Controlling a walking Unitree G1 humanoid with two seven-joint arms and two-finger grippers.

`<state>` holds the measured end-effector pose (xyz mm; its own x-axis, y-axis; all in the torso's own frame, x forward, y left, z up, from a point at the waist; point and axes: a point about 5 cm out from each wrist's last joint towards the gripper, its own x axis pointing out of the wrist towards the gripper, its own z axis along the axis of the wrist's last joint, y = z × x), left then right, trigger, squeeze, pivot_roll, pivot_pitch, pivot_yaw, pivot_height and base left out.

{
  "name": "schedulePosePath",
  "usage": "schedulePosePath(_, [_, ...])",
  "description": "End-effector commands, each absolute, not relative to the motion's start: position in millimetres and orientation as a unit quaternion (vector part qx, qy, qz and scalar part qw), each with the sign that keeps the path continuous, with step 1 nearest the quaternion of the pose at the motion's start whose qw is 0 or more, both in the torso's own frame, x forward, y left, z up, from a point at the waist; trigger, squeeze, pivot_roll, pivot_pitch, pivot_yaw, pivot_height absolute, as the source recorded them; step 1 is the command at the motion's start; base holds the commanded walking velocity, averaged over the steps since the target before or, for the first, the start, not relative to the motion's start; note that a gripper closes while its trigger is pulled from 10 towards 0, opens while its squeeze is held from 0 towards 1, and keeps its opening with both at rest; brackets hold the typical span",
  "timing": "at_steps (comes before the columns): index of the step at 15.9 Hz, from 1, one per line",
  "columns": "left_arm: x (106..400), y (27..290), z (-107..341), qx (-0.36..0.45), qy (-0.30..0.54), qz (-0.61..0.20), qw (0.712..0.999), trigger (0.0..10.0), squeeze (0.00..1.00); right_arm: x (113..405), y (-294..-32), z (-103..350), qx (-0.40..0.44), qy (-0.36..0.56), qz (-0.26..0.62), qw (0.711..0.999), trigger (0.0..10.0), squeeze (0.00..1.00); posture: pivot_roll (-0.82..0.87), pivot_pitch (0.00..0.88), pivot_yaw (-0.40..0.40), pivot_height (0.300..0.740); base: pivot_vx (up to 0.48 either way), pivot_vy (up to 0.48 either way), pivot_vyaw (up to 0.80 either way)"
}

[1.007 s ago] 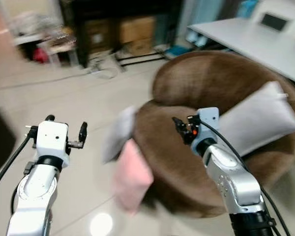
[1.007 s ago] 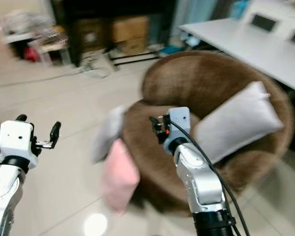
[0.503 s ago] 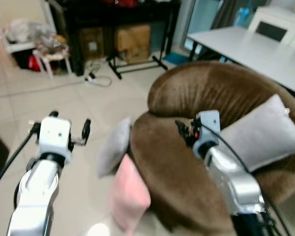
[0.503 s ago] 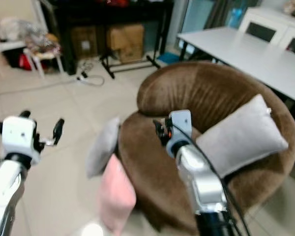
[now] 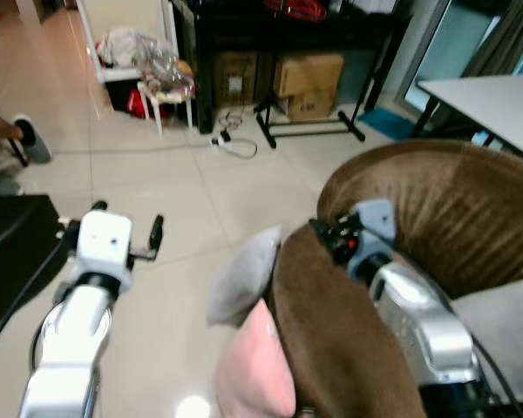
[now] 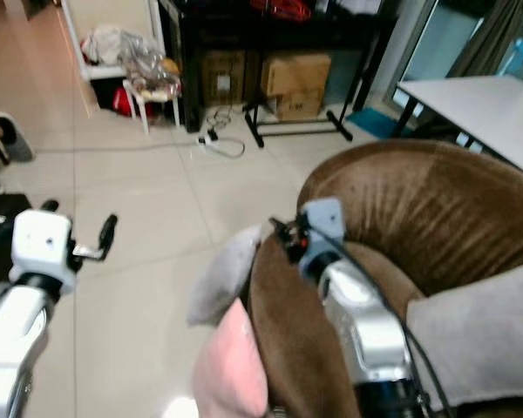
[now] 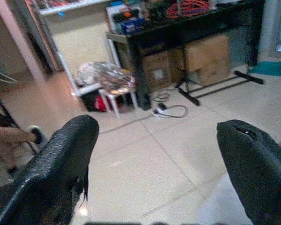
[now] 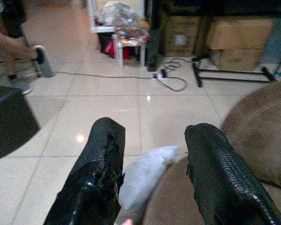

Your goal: Move the pillow to the sofa from floor

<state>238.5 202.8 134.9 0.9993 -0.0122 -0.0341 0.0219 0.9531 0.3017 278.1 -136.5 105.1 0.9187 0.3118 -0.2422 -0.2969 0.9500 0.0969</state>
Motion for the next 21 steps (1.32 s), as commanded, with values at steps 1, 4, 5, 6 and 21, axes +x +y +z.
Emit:
schedulePosePath(1, [236,206,135,0.161,0.017,-0.001,0.987,10.0,0.0,278,-138,106,0.032,0.123,0.15,0.98,10.0,0.0,-0.07,0.0,-0.07,0.725,0.0,0.0,0.0])
schedulePosePath(4, [234,208,134,0.167,0.018,0.005,0.986,10.0,0.0,279,-139,106,0.035,0.12,0.134,0.983,10.0,0.0,-0.06,0.0,-0.079,0.695,0.0,0.0,0.0])
schedulePosePath(5, [233,207,134,0.168,0.018,0.006,0.986,10.0,0.0,280,-140,106,0.034,0.121,0.132,0.983,10.0,0.0,-0.06,0.0,-0.079,0.685,0.0,0.0,0.0])
schedulePosePath(6, [233,207,134,0.168,0.019,0.006,0.986,10.0,0.0,280,-140,106,0.034,0.121,0.132,0.983,10.0,0.0,-0.06,0.0,-0.08,0.67,0.0,0.0,0.0])
schedulePosePath(21, [227,204,125,0.155,0.026,0.018,0.987,10.0,0.0,279,-142,107,0.015,0.131,0.154,0.979,10.0,0.0,-0.07,0.0,-0.121,0.52,0.0,0.0,0.0])
